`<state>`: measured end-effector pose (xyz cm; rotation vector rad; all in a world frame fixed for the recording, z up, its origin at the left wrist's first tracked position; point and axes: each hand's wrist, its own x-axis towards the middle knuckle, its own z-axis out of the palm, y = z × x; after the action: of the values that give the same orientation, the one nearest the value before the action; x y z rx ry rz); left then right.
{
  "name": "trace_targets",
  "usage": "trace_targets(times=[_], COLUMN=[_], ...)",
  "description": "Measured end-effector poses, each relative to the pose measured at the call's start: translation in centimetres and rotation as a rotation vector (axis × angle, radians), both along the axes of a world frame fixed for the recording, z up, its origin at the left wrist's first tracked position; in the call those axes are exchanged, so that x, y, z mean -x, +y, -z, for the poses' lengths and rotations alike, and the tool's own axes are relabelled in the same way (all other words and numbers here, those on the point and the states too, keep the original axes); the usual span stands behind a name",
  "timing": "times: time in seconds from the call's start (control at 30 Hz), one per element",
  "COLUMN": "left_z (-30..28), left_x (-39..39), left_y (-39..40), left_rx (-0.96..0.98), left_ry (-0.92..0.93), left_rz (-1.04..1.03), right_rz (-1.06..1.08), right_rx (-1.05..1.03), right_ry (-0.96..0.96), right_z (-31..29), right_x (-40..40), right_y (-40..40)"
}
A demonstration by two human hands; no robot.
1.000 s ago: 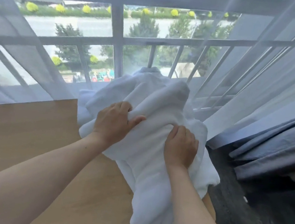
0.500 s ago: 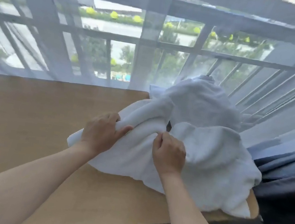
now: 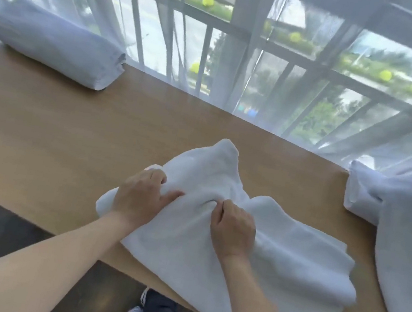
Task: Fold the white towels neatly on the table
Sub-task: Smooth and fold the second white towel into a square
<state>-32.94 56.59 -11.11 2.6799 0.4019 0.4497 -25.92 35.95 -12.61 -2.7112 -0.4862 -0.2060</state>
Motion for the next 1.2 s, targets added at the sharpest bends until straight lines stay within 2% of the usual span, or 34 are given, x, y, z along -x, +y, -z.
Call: trace_targets(times=[0.17, 0.3, 0.53, 0.67, 0.73, 0.8, 0.83, 0.93, 1.0, 1.07, 1.13, 1.2], left_z=[0.9, 2.0, 3.3, 2.8, 2.1, 1.7, 1.9, 2.5, 2.7, 2.6, 2.2, 1.5], left_x=[-0.2, -3.0, -8.8, -10.5, -11.0, -11.6, -12.0, -13.4, -13.9, -14.1, -14.2, -14.2], left_y=[6.1, 10.4, 14.1, 15.5, 16.9, 18.7, 19.7, 21.5, 21.8, 21.8, 22.0, 22.5], left_rx=[-0.011, -0.024, -0.070, 0.046, 0.216, 0.390, 0.406, 0.490, 0.628, 0.764, 0.840, 0.961], left_ry=[0.066, 0.125, 0.219, 0.325, 0.369, 0.332, 0.302, 0.366, 0.426, 0.513, 0.618, 0.738], left_rz=[-0.111, -0.178, -0.152, -0.151, -0.163, -0.194, -0.204, -0.182, -0.154, -0.151, -0.117, -0.031], right_rz=[-0.058, -0.054, 0.036, -0.012, -0.063, -0.112, -0.124, -0.011, 0.126, 0.162, 0.141, 0.255], right_rx=[0.049, 0.062, 0.153, 0.135, 0.140, 0.146, 0.148, 0.144, 0.098, -0.016, -0.221, -0.521], right_ry=[0.045, -0.052, -0.210, -0.210, -0.195, -0.181, -0.165, -0.050, 0.019, 0.085, 0.187, 0.354], right_z=[1.7, 3.5, 5.8, 5.9, 5.8, 5.7, 5.7, 4.8, 4.0, 3.1, 2.2, 1.2], right_x=[-1.4, -4.1, -9.6, -12.3, -12.9, -12.9, -12.9, -12.1, -11.1, -9.6, -7.9, -6.4], right_y=[6.4, 10.2, 14.2, 15.2, 15.1, 14.7, 14.6, 15.6, 17.3, 19.5, 22.2, 24.9])
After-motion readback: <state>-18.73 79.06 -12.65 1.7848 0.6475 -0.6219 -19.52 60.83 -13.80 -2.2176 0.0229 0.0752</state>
